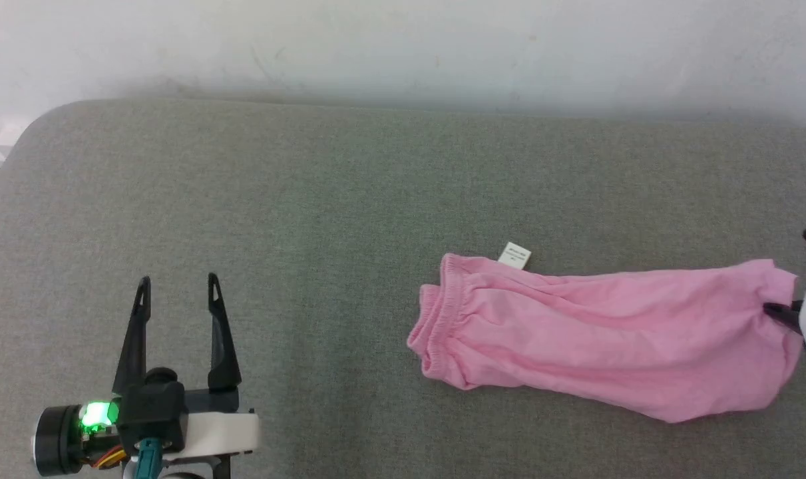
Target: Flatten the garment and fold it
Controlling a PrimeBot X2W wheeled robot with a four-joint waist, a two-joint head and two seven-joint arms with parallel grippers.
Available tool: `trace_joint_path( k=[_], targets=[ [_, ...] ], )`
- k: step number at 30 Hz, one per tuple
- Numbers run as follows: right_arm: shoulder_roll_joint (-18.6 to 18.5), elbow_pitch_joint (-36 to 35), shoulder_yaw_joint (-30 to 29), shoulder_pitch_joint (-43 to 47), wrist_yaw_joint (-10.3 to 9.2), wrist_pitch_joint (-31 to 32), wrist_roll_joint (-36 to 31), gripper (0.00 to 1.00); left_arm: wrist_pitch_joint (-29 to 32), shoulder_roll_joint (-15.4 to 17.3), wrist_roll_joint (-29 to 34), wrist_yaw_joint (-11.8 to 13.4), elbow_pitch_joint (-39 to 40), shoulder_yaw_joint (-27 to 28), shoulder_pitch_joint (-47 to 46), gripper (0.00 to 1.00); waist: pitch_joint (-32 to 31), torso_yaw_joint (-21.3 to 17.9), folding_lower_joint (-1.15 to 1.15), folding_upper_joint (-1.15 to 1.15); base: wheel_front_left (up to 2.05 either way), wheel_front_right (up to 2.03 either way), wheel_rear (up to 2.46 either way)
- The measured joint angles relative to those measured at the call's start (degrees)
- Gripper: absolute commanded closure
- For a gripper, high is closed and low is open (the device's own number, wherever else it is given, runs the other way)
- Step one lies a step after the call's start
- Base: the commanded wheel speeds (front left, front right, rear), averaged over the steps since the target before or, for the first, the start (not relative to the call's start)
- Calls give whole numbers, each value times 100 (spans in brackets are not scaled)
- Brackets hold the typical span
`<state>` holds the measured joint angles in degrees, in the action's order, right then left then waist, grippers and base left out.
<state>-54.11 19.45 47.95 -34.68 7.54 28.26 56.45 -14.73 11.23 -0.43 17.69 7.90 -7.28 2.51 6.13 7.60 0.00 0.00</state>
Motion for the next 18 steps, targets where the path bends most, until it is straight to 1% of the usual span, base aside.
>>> trace_joint_path(
  k=[3,5,7,11,15,18],
  targets=[
    [-167,-129,-130,139,0,35,22,100,0,9,18,-7,-29,-35,9,0,10,-30,0,0,0,0,0],
    [-212,-355,-159,190,0,45,9,100,0,10,48,-7,-36,-63,9,0,20,-43,0,0,0,0,0],
    [-225,-649,-188,203,0,47,-22,100,0,19,49,-7,-45,-92,9,0,33,-48,0,0,0,0,0],
    [-170,-1478,-249,174,0,165,-58,100,0,29,49,-8,-75,-168,-8,0,80,-27,0,0,0,0,0],
    [77,-2253,-199,-66,0,401,-104,100,0,30,49,2,-135,-185,-101,0,158,28,1,0,0,0,0],
    [402,-2524,-76,-316,0,609,-181,100,0,19,48,2,-148,-231,-229,0,226,89,0,0,0,0,0]
  ],
)
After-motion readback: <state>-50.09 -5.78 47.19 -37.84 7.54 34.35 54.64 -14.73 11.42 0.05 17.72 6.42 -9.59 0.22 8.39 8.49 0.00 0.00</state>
